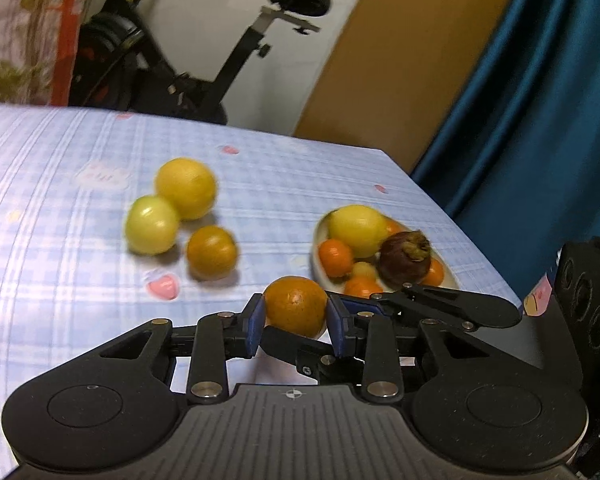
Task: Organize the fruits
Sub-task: 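Close the right gripper on the orange while the left gripper clamps its other side, then lower the orange onto the plate and open both grippers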
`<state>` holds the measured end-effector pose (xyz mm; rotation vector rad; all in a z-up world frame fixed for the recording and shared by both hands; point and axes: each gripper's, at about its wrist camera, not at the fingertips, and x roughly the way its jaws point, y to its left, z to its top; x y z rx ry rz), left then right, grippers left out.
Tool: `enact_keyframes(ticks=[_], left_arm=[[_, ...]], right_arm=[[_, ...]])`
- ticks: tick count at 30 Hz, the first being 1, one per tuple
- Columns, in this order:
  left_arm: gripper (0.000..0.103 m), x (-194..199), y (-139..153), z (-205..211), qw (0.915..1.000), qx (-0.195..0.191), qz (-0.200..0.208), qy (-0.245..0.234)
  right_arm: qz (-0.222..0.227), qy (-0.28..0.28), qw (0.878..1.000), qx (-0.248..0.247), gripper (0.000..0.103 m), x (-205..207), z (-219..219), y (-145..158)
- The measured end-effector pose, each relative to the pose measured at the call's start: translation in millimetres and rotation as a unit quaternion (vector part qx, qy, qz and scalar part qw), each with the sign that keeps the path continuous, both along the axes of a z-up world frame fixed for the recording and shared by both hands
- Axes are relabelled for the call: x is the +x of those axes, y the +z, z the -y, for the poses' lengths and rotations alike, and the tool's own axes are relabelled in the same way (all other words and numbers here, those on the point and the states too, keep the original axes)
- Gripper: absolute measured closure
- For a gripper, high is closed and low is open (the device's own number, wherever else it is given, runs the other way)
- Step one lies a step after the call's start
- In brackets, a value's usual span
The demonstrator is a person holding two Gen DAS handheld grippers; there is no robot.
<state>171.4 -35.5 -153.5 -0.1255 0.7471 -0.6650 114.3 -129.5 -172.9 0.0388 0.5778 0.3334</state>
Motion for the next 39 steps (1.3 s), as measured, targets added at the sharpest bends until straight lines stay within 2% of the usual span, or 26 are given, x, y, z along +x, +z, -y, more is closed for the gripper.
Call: enact_keyframes(ticks=[9, 17, 30, 33, 39], left_arm=[[0.068, -7, 22, 64, 0.9961, 0.039, 0.042, -0.068], [0.067, 4, 13, 118, 0.9906, 0.059, 0.035, -0.118], [0.067, 13, 0, 128, 0.9912, 0.071, 0.025, -0.109], [0.066, 10, 1, 127, 0.9921, 0.078, 0.038, -0.091], [0.065, 6, 10, 111, 0.9948, 0.063, 0.053, -0.06]], right_arm=[[0.031, -0.081, 0.995, 0.047, 0.058, -28, 53, 13], [0.034, -0.157, 0.985, 0.068, 0.058, -41, 99, 5], [0.035, -0.175, 0.983, 0.044, 0.058, -39, 105, -12], [0.041, -0.183, 0.981, 0.044, 0.057, -41, 105, -11], [0.059, -0.178, 0.981, 0.046, 0.056, -47, 102, -8]])
